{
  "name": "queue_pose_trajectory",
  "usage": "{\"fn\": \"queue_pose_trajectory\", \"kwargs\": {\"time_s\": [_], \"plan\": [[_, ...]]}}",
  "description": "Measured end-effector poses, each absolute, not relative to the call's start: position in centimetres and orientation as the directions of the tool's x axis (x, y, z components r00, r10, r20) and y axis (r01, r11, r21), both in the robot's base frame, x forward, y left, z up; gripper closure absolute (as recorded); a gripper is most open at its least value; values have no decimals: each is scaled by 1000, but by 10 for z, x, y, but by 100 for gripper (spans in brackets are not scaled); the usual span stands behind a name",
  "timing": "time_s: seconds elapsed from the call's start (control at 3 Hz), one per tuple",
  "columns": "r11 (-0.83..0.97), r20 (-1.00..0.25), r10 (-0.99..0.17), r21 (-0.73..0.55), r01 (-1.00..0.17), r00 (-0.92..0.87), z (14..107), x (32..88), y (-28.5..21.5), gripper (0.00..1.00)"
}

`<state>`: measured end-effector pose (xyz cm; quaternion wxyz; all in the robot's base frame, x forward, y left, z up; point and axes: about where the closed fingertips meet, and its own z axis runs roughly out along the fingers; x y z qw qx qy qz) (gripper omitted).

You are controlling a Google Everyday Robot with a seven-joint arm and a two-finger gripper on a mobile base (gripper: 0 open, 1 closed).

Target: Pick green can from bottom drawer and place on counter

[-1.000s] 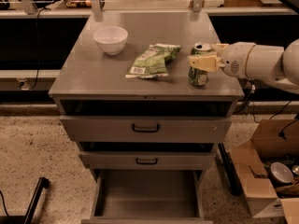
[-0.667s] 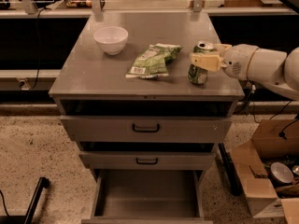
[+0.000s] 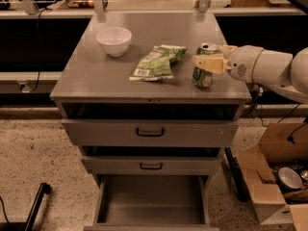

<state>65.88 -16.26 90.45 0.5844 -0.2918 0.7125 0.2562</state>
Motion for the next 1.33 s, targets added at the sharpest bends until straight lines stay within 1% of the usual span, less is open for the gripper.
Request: {"fn": "queue_pose_trajectory", "kwargs": {"time_s": [0.33, 0.67, 1.0, 1.33], "plan": [[695, -982, -117, 24, -718, -146, 905, 659, -160, 0], [678, -981, -139, 7, -735, -137, 907, 658, -156, 0], [618, -966, -259, -148, -772, -22, 942, 639, -161, 0], [509, -938, -322, -288, -811, 131, 976, 606, -163, 0]]}}
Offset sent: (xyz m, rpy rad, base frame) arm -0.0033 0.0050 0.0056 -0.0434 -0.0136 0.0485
